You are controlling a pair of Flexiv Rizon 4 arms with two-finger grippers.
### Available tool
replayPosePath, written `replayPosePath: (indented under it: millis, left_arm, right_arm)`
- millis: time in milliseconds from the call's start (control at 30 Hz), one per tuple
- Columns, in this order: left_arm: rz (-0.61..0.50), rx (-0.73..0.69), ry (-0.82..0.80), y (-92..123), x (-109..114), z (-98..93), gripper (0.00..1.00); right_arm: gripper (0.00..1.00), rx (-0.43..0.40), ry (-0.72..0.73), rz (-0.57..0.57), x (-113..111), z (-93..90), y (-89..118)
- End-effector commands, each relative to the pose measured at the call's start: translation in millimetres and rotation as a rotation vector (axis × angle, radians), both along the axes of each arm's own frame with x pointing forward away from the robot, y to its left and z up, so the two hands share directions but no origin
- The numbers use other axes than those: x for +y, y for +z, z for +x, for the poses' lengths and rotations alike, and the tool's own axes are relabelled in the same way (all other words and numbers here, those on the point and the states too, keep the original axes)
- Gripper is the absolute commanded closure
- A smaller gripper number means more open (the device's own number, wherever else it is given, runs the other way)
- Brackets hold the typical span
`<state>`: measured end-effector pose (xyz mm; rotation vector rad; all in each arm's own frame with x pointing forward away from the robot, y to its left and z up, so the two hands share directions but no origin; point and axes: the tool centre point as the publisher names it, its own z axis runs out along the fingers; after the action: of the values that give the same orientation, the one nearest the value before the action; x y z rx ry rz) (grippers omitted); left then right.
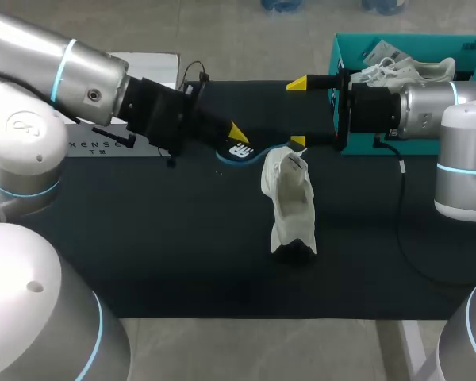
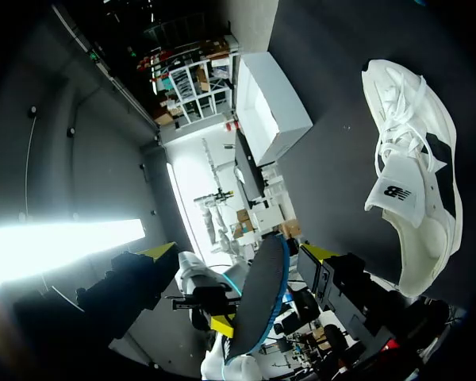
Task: Take the shoe out of the shoebox, open the shoe tongue, remove and reinsert the insole, then place the shoe into the shoebox
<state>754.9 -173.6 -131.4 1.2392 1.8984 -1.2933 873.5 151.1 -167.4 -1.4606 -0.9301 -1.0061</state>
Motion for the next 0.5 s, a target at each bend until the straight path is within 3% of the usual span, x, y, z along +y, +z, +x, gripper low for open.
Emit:
replayPosePath:
  millis: [33, 500]
  left_arm:
    - [-0.003, 0.003, 0.000, -6, -10, 7.7, 1.00]
    - [-0.008, -0.041, -0.008, -11, -43, 34.6, 1.00]
  right_arm:
    - [0.00, 0.000, -0.001, -0.001, 1, -0.4, 0]
    - [0.00, 0.000, -0.001, -0.001, 1, -0.4, 0]
